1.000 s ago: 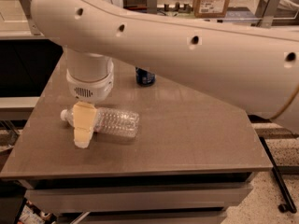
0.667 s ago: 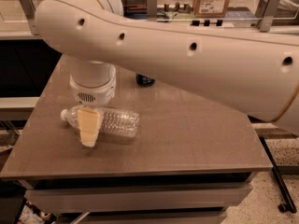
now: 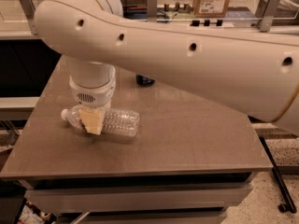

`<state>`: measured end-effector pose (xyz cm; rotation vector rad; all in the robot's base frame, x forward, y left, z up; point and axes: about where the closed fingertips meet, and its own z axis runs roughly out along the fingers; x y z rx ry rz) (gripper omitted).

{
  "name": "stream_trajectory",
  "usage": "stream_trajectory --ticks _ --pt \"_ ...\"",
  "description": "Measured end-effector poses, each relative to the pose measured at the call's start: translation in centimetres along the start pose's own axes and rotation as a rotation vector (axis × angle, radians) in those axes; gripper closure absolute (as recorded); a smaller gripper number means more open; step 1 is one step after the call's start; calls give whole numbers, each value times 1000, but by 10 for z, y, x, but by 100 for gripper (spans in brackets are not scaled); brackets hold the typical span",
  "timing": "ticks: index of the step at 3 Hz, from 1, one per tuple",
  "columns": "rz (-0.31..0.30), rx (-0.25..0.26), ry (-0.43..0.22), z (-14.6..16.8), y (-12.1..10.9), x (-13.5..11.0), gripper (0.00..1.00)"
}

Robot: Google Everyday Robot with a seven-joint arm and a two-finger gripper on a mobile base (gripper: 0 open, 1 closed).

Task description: Place water bottle upright

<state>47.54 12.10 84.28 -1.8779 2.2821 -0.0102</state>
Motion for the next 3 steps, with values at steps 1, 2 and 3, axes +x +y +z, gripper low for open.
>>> stream_trajectory --ticks 1,2,3 --pt "-1 1 0 0 0 0 86" --pt "-2 1 0 0 1 0 100" --pt "-2 1 0 0 1 0 100"
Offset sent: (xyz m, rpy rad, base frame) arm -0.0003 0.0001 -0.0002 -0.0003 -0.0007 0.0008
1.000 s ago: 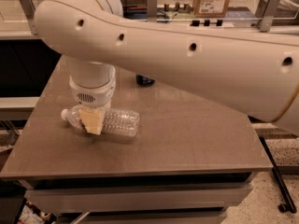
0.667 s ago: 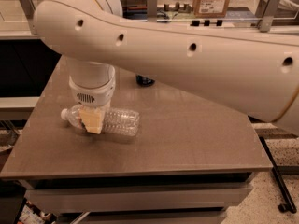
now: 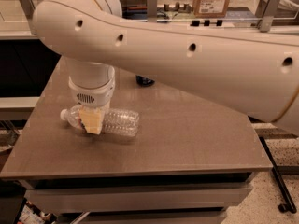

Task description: Place water bottle upright

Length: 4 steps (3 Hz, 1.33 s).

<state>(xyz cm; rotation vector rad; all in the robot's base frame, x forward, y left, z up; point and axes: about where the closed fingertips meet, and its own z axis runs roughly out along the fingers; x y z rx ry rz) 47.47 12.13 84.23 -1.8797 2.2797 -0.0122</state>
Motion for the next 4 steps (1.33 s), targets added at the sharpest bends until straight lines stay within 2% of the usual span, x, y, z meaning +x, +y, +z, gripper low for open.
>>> stream_trajectory --ticks 1,2,3,4 --pt "-23 4 3 -15 -2 -2 100" --pt "-32 27 -41 -38 -3 0 100" --pt "-42 47 -133 -57 1 5 100" --pt "-52 88 -280 -80 0 3 100"
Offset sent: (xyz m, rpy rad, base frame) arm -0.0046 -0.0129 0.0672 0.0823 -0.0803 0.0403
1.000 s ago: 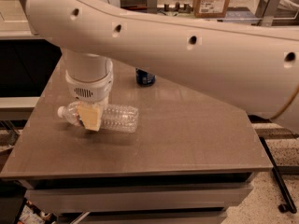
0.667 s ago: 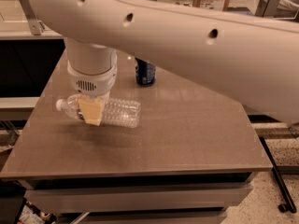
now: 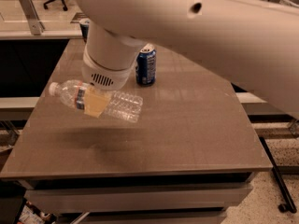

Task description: Place water bottle upright

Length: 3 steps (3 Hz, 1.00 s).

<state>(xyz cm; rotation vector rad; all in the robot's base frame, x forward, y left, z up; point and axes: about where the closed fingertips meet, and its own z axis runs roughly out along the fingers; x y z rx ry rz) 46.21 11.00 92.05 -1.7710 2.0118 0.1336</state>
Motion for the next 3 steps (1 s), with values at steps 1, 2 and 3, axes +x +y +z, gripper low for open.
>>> stream_trajectory --ticks 1,2,3 --pt "-23 29 -115 -16 -10 -14 100" --pt "-38 30 -187 -31 -20 -29 100" --pt "-50 1 -276 -34 -29 -39 100"
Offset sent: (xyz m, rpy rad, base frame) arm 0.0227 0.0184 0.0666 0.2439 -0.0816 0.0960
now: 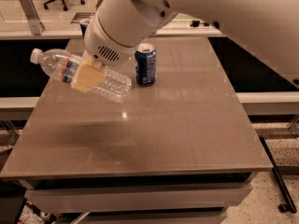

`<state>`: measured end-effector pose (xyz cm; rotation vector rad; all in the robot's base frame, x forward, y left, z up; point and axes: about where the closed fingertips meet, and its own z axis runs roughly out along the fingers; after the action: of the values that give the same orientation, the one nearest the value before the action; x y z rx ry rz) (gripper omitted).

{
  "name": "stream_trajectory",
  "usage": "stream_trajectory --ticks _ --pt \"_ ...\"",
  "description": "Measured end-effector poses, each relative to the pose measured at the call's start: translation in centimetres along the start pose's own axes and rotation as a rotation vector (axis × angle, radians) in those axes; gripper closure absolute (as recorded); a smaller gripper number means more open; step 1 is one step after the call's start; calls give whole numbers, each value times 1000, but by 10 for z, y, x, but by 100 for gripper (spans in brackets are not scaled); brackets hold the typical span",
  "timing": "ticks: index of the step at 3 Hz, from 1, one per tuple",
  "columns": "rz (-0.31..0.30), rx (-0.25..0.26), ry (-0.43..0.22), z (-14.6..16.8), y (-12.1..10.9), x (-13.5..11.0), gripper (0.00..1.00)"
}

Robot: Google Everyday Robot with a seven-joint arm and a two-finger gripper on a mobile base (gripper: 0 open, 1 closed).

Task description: Place water bottle upright

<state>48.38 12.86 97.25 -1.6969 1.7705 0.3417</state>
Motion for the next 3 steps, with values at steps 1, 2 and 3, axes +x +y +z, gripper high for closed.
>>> stream_trajectory --ticks 1,2,3 --pt "2 -40 -119 14 -6 -3 100" --pt "1 -40 -232 23 -7 -9 100" --pt "2 -26 -333 29 -4 -16 100"
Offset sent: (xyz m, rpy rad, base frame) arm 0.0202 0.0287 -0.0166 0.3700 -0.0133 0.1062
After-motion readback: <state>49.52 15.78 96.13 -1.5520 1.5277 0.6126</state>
